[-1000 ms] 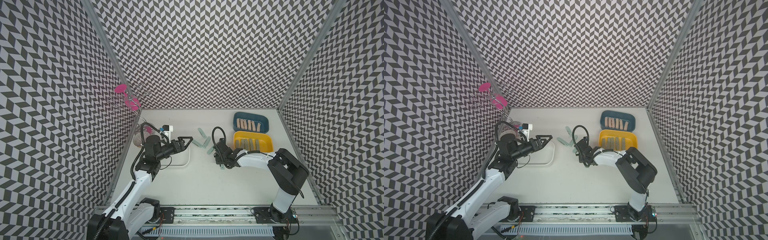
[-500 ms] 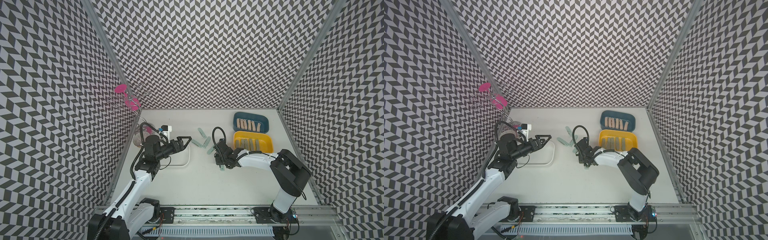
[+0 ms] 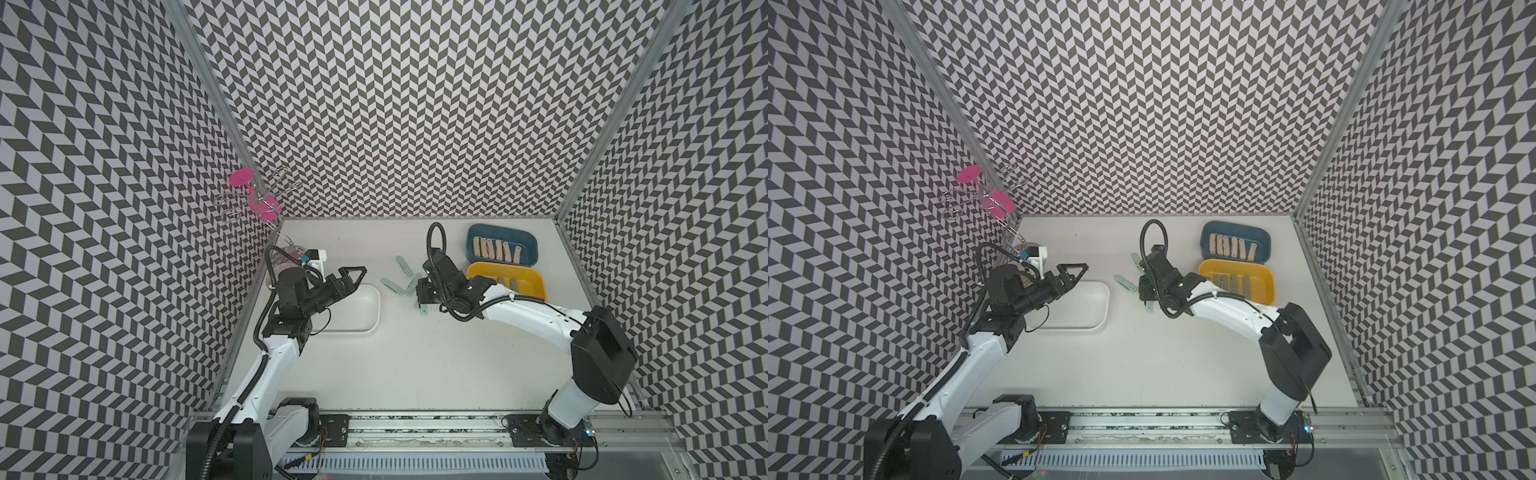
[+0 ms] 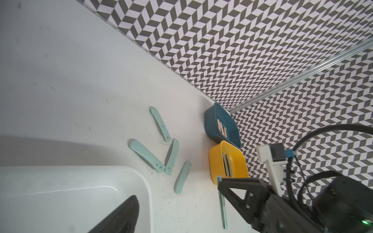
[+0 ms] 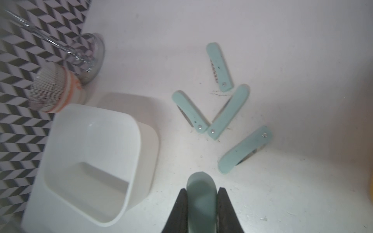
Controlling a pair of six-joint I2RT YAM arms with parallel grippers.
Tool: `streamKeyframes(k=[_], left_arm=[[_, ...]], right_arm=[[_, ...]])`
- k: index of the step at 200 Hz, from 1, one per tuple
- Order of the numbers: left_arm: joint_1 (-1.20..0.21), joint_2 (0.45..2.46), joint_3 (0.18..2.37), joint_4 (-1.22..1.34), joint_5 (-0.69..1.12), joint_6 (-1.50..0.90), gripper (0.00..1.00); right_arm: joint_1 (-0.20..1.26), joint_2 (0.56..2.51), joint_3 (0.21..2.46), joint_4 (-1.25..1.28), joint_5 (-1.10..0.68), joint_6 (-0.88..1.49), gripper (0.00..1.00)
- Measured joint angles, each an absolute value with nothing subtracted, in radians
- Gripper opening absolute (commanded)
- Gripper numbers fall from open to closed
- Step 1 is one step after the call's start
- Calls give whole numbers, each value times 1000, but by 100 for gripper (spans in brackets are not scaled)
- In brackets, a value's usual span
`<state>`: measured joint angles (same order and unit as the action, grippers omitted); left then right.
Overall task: Place the fruit knives into the storage box by color
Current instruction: Pick up the fruit knife from the center of the board, then place the fruit knife in the storage box, then move the storage box to the center of the board.
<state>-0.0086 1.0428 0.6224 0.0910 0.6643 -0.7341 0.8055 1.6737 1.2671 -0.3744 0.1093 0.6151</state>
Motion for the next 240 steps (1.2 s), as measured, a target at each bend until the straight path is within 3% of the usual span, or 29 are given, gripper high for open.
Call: streamKeyframes(k=[91,174,240], left_arm=[[152,1065,673,93,686,-727,100],[160,1054,673,86,687,-722,100],[167,1039,673,81,688,-722,100]], right_arm=[[905,1923,1592,-348,-1,683,14],[973,2184,1797,-355,-37,723,13],[973,2278,1811,-389,47,758,13]])
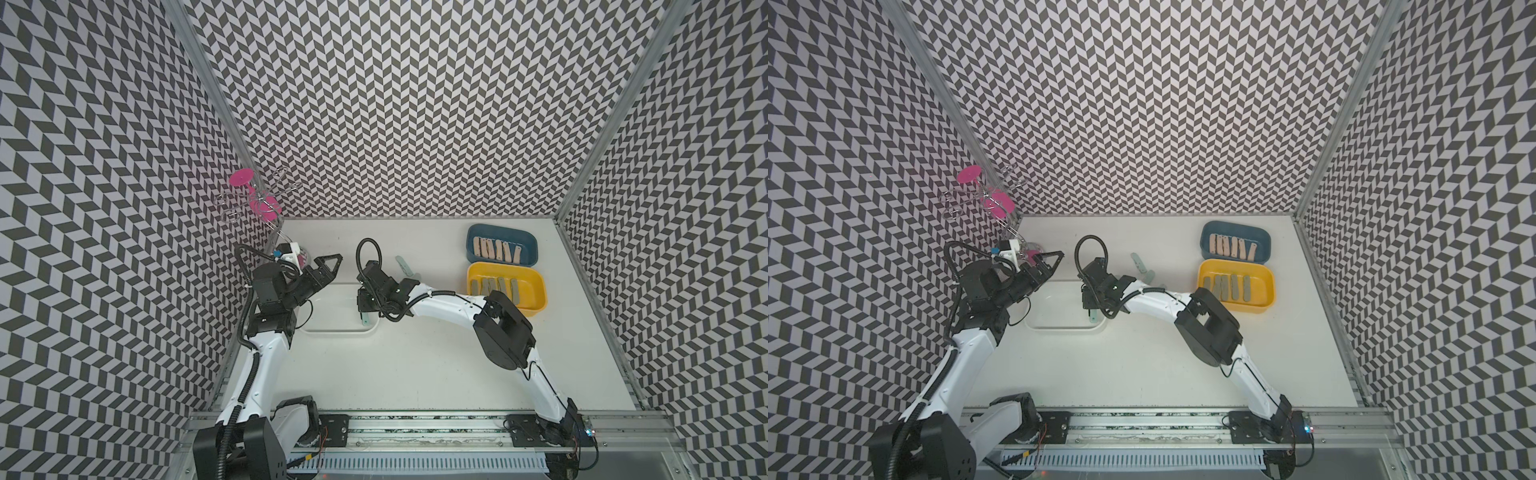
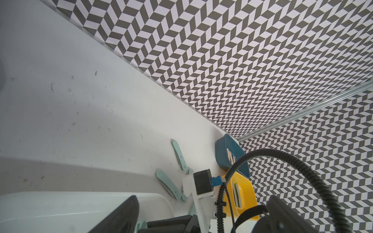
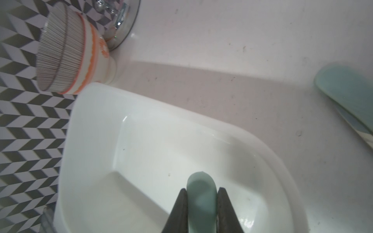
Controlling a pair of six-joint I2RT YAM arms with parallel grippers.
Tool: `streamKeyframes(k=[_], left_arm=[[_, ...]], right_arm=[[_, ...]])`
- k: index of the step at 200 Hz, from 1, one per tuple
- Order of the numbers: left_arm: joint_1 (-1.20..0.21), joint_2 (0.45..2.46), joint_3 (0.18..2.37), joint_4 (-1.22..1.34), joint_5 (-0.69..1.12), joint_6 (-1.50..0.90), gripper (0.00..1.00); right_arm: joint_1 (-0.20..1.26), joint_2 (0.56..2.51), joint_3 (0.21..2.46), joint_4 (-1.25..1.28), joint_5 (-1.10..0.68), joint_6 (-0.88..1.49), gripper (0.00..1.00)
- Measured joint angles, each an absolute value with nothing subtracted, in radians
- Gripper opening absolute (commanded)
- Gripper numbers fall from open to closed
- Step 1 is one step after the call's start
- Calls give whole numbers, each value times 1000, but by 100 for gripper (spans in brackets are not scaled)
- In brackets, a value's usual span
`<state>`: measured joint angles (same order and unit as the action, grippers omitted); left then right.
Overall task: Place the fruit knives into the storage box by color
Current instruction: Move the storage box to the center of the board.
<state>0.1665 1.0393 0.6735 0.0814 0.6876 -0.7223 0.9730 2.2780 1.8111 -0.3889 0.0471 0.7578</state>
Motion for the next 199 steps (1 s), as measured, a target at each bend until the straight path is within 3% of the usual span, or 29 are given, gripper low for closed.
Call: streamKeyframes(k=[27,45,199], left_arm=[[167,1038,673,80,688,-722,100],[167,1038,673,80,688,-722,100],[167,1021,673,80,693,-727,100]], right_arm=[[973,2286,1811,-392,84,773,14],[973,2286,1811,-395,101,779,23],[973,2205,1610,-408,183,747,20]])
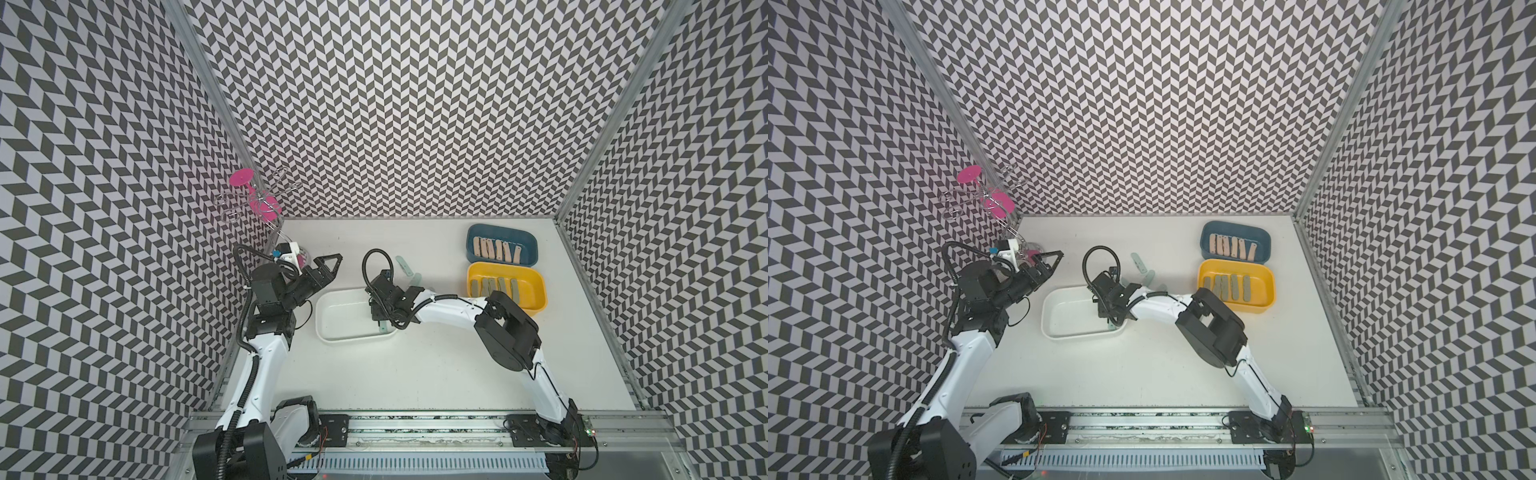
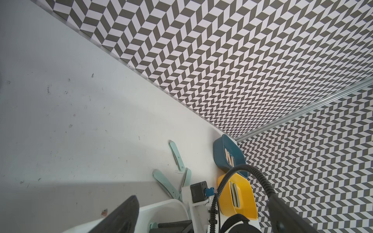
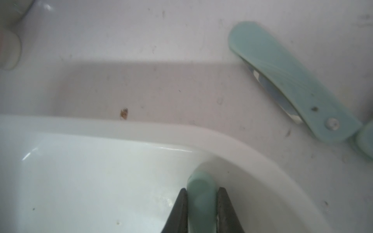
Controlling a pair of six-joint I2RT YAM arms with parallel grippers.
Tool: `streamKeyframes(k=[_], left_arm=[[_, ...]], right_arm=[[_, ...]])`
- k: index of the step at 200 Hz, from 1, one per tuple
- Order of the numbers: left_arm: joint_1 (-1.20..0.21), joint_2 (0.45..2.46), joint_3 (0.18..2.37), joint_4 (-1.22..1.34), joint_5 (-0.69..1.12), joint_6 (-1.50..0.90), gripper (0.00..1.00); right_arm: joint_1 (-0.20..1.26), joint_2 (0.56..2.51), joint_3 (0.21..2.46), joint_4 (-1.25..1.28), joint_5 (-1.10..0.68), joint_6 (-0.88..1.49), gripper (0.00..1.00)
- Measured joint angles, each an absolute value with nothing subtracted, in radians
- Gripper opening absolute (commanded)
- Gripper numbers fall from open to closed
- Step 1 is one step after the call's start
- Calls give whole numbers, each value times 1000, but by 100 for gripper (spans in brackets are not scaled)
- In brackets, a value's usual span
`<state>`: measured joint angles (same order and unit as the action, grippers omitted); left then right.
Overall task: Place the fruit knives into the storage box by color
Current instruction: Move the storage box to the center of the board.
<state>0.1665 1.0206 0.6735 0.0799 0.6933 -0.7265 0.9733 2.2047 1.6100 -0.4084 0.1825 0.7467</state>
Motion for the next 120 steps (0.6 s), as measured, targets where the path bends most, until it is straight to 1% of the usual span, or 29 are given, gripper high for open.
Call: streamKeyframes(k=[120], left_arm=[[149,1021,663,90,697,-736,100]], right_arm=[[974,1924,1210,-459,326,746,19]])
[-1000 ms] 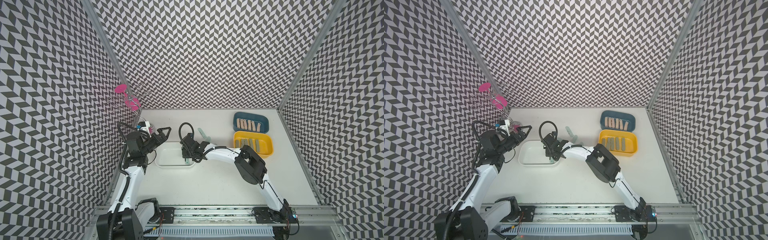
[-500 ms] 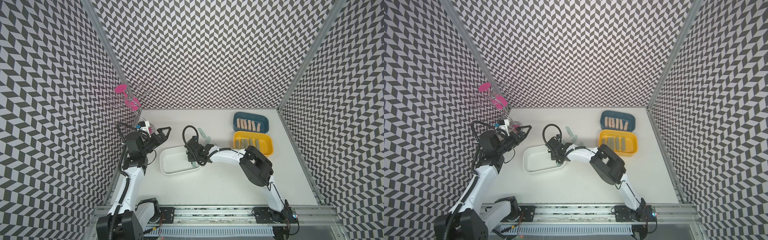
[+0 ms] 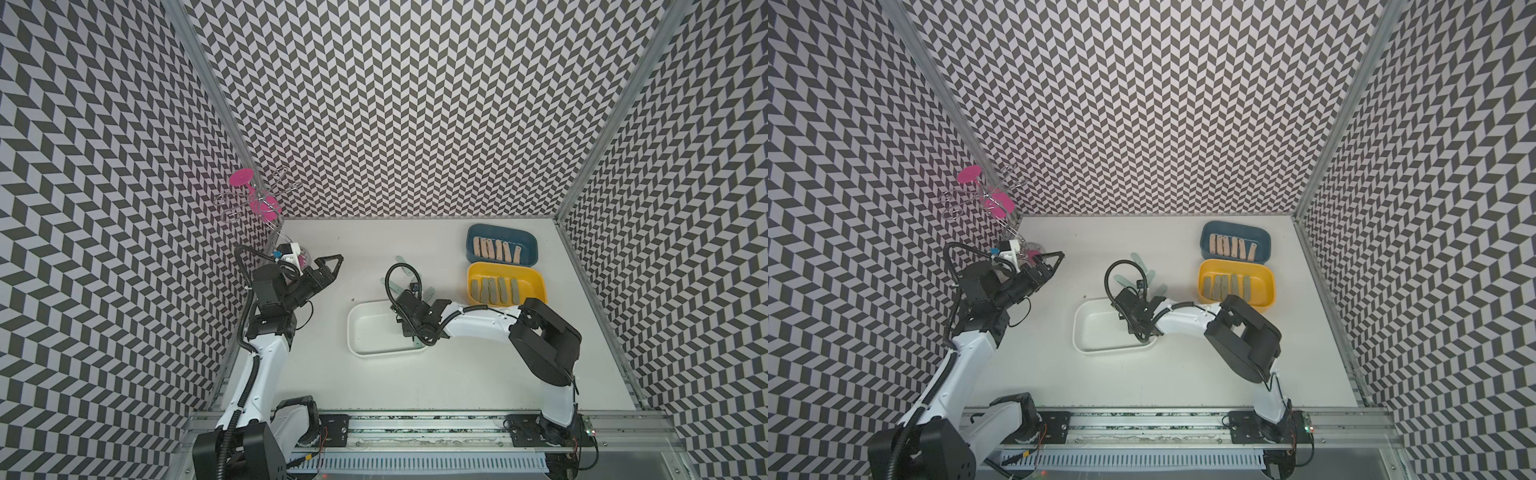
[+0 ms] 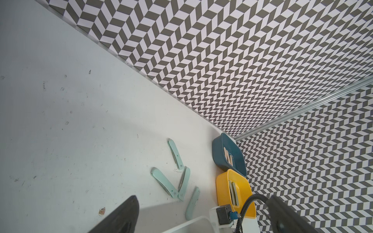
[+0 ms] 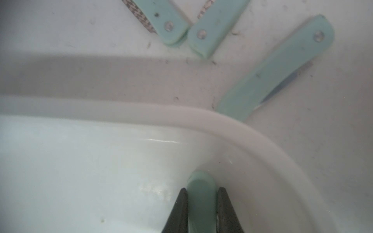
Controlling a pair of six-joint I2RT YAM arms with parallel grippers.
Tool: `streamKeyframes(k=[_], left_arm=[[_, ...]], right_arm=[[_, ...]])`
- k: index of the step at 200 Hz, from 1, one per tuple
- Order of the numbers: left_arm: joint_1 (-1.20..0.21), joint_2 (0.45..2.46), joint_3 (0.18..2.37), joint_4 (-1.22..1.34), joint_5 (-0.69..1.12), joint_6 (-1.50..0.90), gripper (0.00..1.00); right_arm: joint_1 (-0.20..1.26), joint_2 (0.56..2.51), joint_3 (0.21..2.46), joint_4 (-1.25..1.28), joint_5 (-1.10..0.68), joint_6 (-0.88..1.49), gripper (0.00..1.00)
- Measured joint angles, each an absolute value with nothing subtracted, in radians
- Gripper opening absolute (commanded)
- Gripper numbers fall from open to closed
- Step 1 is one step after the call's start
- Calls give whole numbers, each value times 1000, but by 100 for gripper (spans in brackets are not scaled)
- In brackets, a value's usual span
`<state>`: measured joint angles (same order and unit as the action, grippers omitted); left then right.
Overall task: Place the fruit knives into the storage box by color
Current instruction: Move the storage box to the center of the board.
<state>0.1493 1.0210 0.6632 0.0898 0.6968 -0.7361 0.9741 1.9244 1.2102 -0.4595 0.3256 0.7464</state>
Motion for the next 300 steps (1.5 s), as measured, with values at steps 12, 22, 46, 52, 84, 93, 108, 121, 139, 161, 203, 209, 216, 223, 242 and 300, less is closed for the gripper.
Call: streamKeyframes(k=[12,22,46,52,84,93,108,121,139,161,203,209,216,223,242,300], left_arm=[[142,1021,663,95,697,-738,100],[136,1022,663,99,697,-739,100],[120,1028,662,108,696,-745,100],[117,1031,662,110,696,-746,100],[96,1036,659,115,693,-751,100],[91,1036,658,118,692,-752,100],[84,1040,656,125,690,-753,100],[78,1043,653,128,686,-753,100],[71,1048,651,134,685,-754,100],[63,1057,651,138,682,-754,100],[50,1069,649,150,675,-754,100],[47,1070,649,152,675,-754,100],[43,1074,649,156,675,-755,100],[41,1077,649,158,674,-756,100],[33,1084,649,160,673,-757,100],[19,1085,649,162,669,-755,100]], right_arm=[[974,1893,1169,-472,344,750,20],[972,1866,1131,-479,358,753,20],[961,1803,1051,-496,382,759,20],[957,1789,1031,-497,388,761,20],[901,1711,931,-495,420,763,20],[878,1689,903,-496,431,762,20],[837,1656,862,-495,447,756,20],[797,1629,829,-494,458,748,20],[745,1601,796,-494,470,738,20],[689,1576,766,-489,479,722,22],[596,1515,706,-482,479,693,36],[588,1509,701,-483,477,688,39],[582,1504,700,-487,477,680,43],[577,1500,700,-487,475,677,46],[572,1495,705,-494,467,661,53],[571,1402,792,-513,371,612,58]])
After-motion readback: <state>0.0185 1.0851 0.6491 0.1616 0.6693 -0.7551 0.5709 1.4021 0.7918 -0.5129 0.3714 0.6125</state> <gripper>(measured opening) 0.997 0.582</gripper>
